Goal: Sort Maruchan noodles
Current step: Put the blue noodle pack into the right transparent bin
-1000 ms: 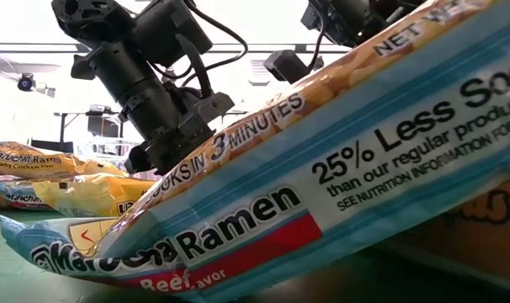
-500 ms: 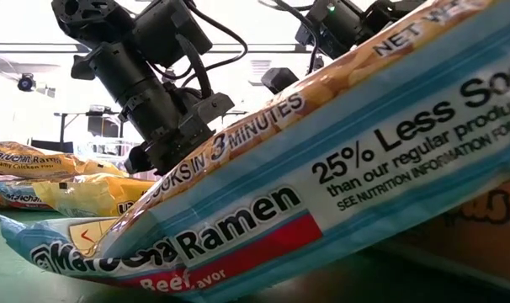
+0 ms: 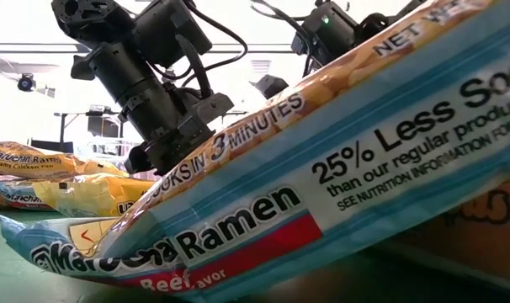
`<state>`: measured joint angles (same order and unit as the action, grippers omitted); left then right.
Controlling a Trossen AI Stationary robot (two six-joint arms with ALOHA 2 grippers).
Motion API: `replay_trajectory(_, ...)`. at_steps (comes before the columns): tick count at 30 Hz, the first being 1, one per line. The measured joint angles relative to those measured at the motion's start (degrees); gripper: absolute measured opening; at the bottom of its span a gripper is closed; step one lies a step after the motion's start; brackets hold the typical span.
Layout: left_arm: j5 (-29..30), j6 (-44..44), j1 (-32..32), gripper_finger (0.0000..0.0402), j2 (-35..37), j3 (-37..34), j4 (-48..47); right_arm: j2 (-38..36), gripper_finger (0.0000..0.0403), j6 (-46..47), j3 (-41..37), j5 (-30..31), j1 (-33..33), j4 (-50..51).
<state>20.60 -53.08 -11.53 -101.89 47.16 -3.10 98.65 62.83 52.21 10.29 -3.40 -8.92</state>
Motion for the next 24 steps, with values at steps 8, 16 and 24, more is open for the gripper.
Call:
replay_trajectory(8,0.05,0.02,-0.02,0.0059,0.00,-0.36,-0.47,3.67,0.0233,-0.44,-0.27,-1.39,0.46,-8.52)
replay_trajectory(16,0.07,-0.01,-0.04,0.0059,0.02,-0.94,-0.45,7.27,0.0233,0.22,-0.36,-3.88,0.72,-17.93)
replay_trajectory(24,0.05,0.00,-0.02,0.0059,0.04,-0.94,-0.36,8.02,0.0233,2.13,-0.36,-3.87,0.72,-18.86)
